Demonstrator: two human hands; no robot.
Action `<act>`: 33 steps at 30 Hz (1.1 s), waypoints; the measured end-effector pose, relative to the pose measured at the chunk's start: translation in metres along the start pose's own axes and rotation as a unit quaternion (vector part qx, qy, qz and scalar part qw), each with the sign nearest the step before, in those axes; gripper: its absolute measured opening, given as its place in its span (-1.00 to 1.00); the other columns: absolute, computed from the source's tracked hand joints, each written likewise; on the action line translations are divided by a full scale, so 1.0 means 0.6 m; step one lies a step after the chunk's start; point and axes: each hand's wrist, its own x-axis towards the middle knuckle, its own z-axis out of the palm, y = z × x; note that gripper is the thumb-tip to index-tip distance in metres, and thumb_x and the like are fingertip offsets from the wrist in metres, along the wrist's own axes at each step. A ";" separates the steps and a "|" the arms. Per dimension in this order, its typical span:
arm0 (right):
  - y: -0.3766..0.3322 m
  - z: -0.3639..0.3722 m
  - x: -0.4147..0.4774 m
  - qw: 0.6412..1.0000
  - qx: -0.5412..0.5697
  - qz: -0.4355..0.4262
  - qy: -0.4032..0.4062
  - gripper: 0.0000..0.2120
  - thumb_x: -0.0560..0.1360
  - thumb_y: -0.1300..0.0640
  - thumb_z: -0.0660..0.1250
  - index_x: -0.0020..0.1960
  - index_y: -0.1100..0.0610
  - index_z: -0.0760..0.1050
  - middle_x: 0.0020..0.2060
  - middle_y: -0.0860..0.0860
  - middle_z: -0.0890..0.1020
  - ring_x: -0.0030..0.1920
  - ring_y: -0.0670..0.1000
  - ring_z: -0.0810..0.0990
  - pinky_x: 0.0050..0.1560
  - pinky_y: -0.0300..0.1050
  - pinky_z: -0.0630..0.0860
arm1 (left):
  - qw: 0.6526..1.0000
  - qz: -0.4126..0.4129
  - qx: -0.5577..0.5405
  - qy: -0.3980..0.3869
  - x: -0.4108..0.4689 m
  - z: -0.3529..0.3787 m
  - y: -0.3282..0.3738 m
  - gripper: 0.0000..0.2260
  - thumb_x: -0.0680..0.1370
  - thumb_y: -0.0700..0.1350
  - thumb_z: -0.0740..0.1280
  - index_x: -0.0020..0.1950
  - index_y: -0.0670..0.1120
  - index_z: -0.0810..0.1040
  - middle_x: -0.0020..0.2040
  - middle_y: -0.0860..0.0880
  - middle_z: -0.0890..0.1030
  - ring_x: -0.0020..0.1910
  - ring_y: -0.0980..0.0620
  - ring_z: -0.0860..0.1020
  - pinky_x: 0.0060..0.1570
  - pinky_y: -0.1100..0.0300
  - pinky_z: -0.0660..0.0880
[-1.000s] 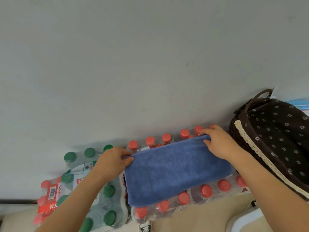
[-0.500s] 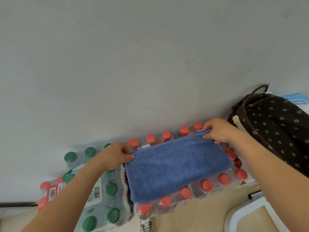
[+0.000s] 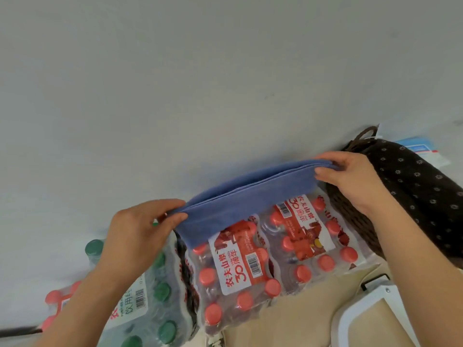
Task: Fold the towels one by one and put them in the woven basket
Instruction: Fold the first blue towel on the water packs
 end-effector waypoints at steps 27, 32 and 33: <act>0.156 -0.027 -0.182 0.893 -0.389 -0.201 -0.107 -0.70 0.45 0.01 0.38 0.14 0.09 0.59 0.10 0.02 0.58 0.13 0.09 0.54 0.06 0.07 0.49 | 0.961 -0.091 0.087 -0.246 -0.233 0.101 0.094 -0.80 0.41 -0.13 0.37 -0.05 0.15 0.60 -0.11 0.24 0.50 -0.16 0.23 0.51 -0.19 0.41 0.40; 0.095 0.118 -0.211 0.895 -0.329 -0.228 -0.194 -0.39 0.55 -0.20 0.00 0.50 0.08 0.21 0.51 0.12 0.21 0.50 0.14 0.19 0.40 0.08 0.26 | 0.959 -0.265 0.057 -0.087 -0.191 0.129 0.078 -0.90 0.56 -0.13 0.27 0.06 -0.01 0.41 -0.02 0.05 0.46 -0.05 -0.01 0.48 -0.06 0.07 0.44; 0.086 0.146 -0.216 0.886 -0.335 -0.239 -0.214 -0.34 0.53 -0.25 -0.08 0.53 0.06 0.14 0.53 0.12 0.14 0.52 0.14 0.11 0.42 0.12 0.20 | 0.950 -0.297 0.037 -0.088 -0.182 0.136 0.074 -0.88 0.57 -0.12 0.26 0.07 -0.02 0.37 -0.03 0.03 0.47 -0.07 -0.04 0.50 -0.05 0.03 0.47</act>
